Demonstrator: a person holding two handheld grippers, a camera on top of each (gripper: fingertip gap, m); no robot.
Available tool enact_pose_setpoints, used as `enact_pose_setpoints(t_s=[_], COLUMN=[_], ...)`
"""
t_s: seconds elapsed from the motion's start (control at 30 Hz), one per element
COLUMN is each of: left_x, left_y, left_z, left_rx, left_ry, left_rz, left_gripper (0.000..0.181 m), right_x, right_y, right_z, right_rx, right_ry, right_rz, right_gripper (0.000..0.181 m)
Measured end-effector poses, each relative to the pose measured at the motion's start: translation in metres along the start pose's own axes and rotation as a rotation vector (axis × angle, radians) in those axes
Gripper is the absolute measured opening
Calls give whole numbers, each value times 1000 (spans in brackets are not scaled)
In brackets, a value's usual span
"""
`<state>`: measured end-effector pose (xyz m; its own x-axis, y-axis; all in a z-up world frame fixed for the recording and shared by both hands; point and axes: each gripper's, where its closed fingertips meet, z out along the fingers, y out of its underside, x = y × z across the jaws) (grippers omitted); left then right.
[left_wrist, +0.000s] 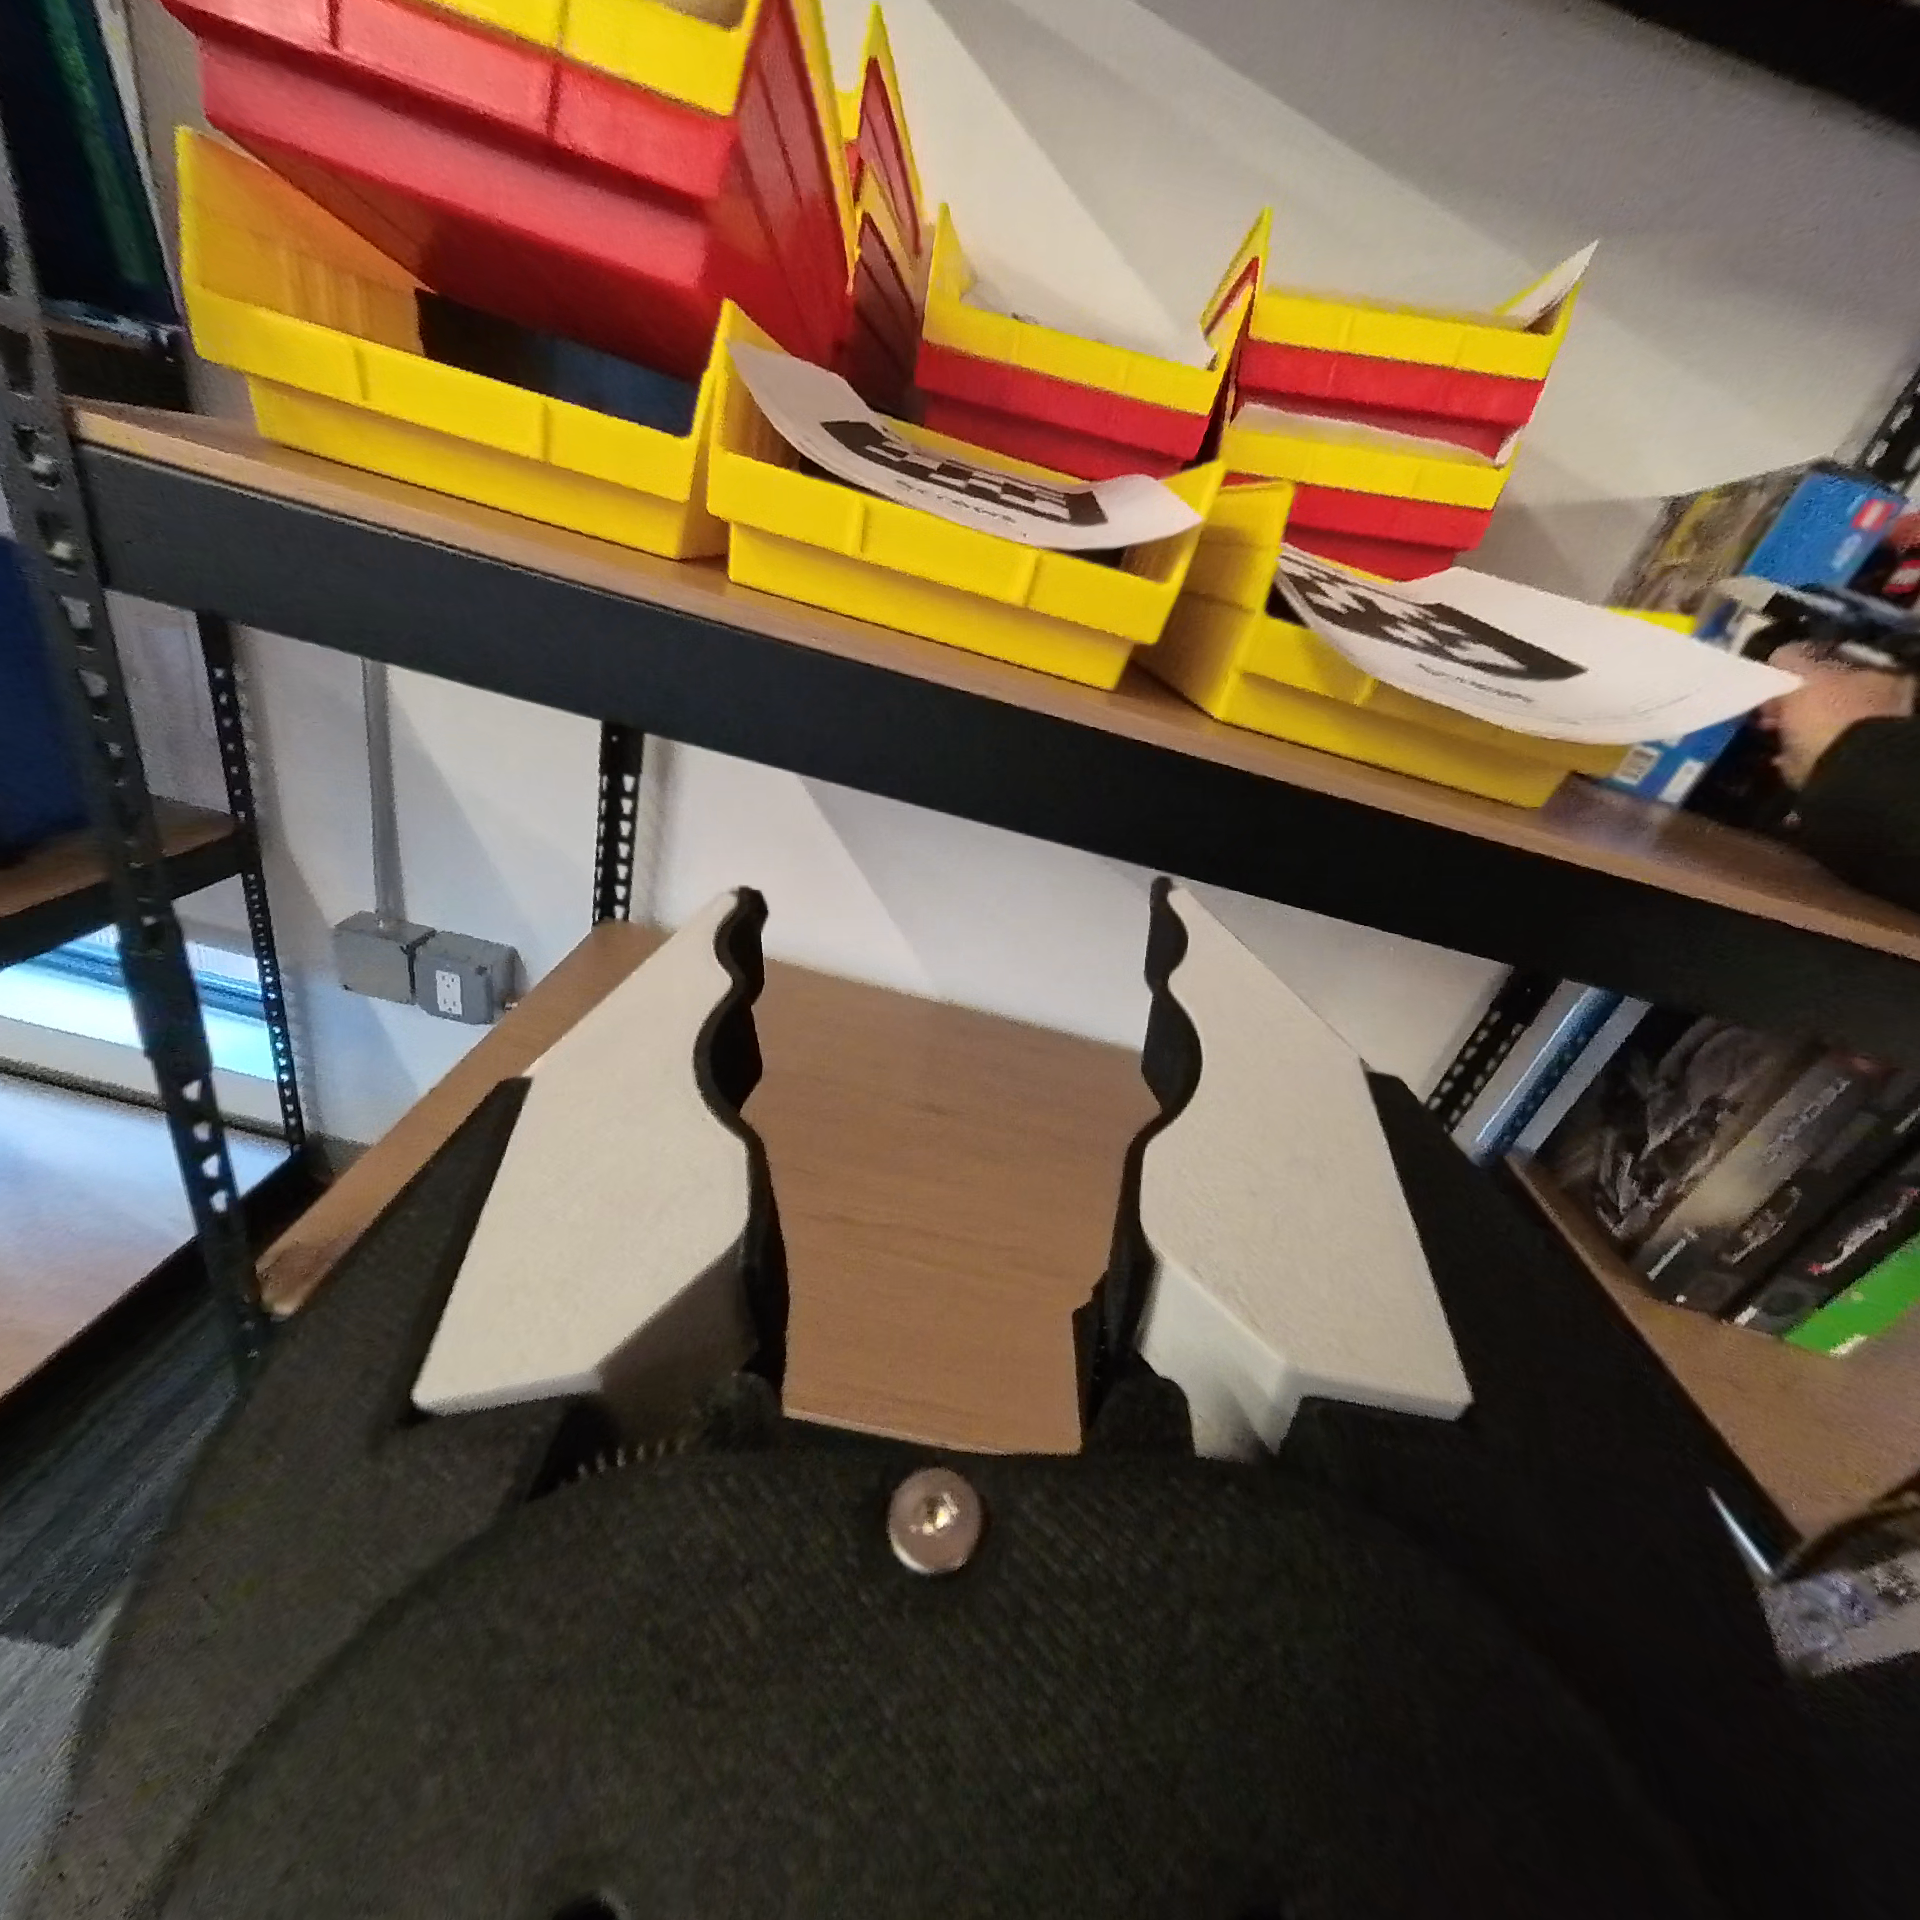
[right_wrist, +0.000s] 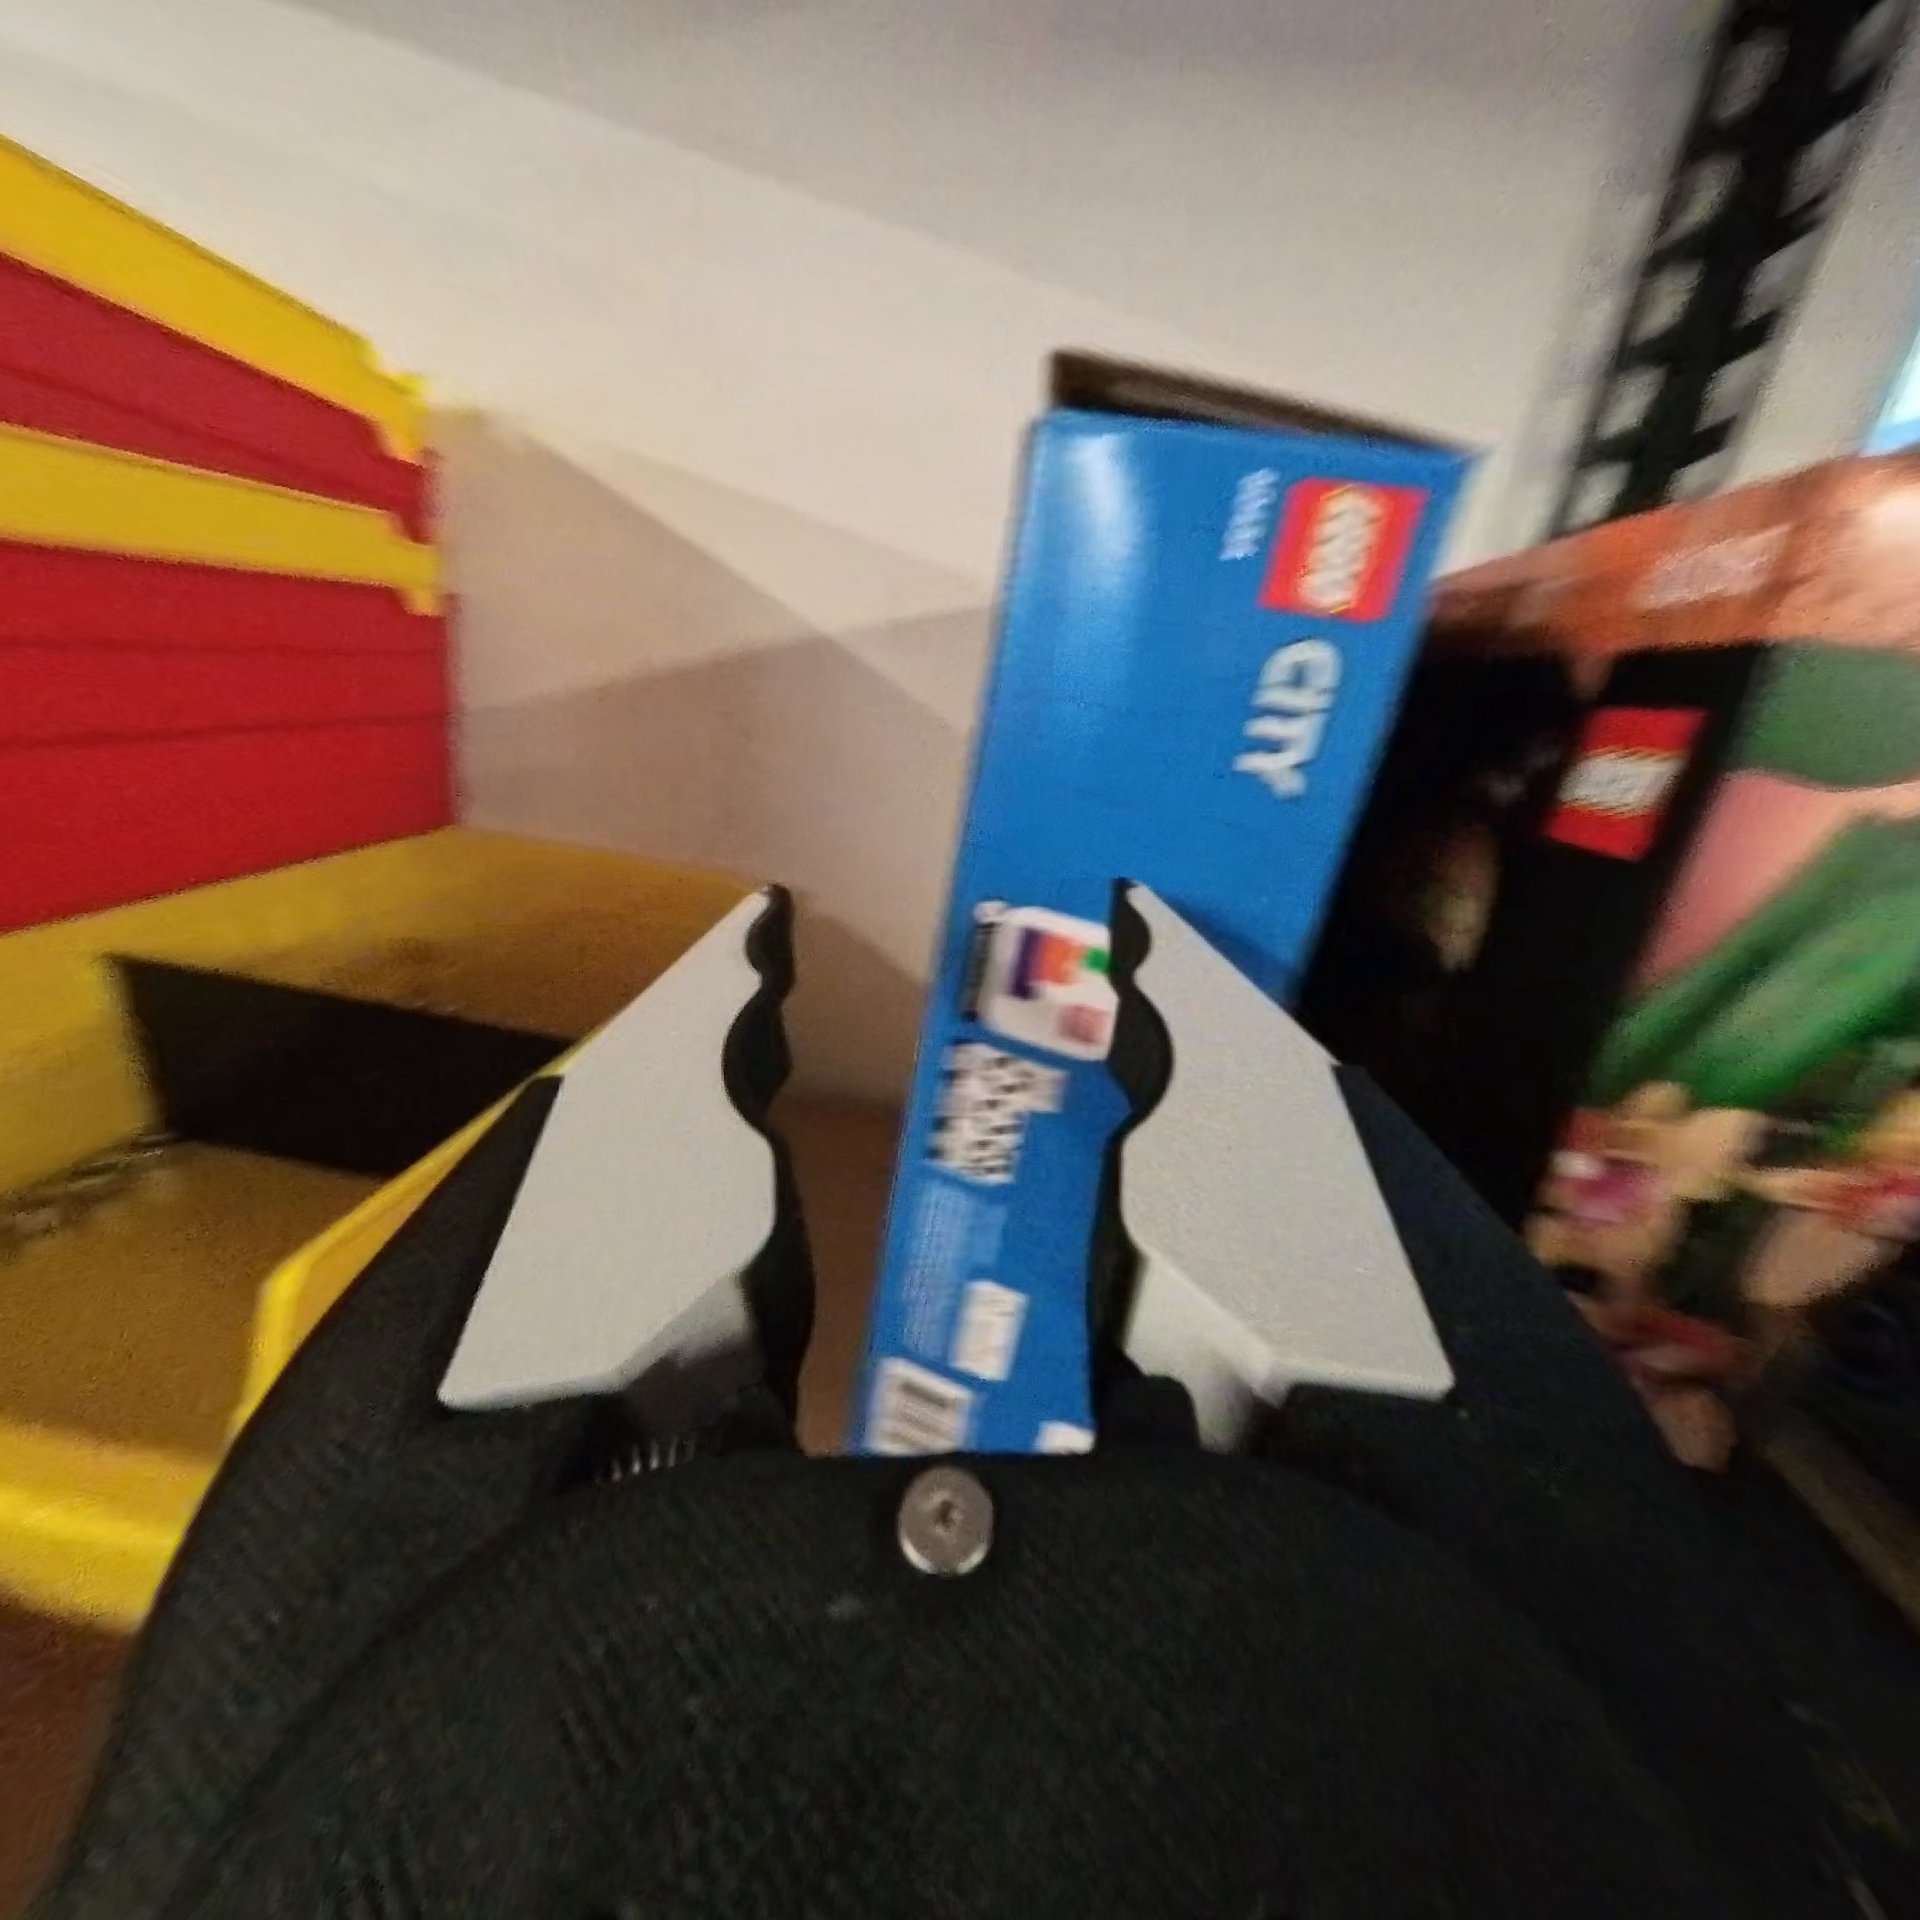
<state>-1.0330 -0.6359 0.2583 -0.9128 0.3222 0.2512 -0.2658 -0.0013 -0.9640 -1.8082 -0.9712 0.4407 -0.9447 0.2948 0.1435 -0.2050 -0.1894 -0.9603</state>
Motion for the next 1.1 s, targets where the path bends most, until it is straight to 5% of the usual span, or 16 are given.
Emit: enact_pose_setpoints(t_s=[0.1, 0.27, 0.43, 0.63, 0.8, 1.03, 1.1], left_x=[-8, -2, 26, 53, 106, 243, 292], left_y=[-1, 6, 14, -10, -30, -52, -58], left_z=[15, 24, 16, -4, 26, 72, 83], left_rx=[9, 44, 13, 39, 27, 68, 35], left_ry=[11, -11, -31, -93, 151, 760, 909], left_rz=[2, -67, -30, 164, 127, -43, -106], left_gripper=[72, 71, 71, 71, 74, 74, 73], right_x=[28, 37, 41, 32, 4, -26, -14], right_y=[-16, 20, 66, 61, 40, -21, -46], right_z=[-4, 31, 60, 38, -47, -252, -284], right_rx=[55, -150, -336, -349, -406, -333, -181], right_ry=[224, 247, 224, 99, -130, -408, -334], right_rz=[-132, -68, 134, 161, 194, 211, 196], right_gripper=[98, 122, 112, 109, 110, 110, 136])
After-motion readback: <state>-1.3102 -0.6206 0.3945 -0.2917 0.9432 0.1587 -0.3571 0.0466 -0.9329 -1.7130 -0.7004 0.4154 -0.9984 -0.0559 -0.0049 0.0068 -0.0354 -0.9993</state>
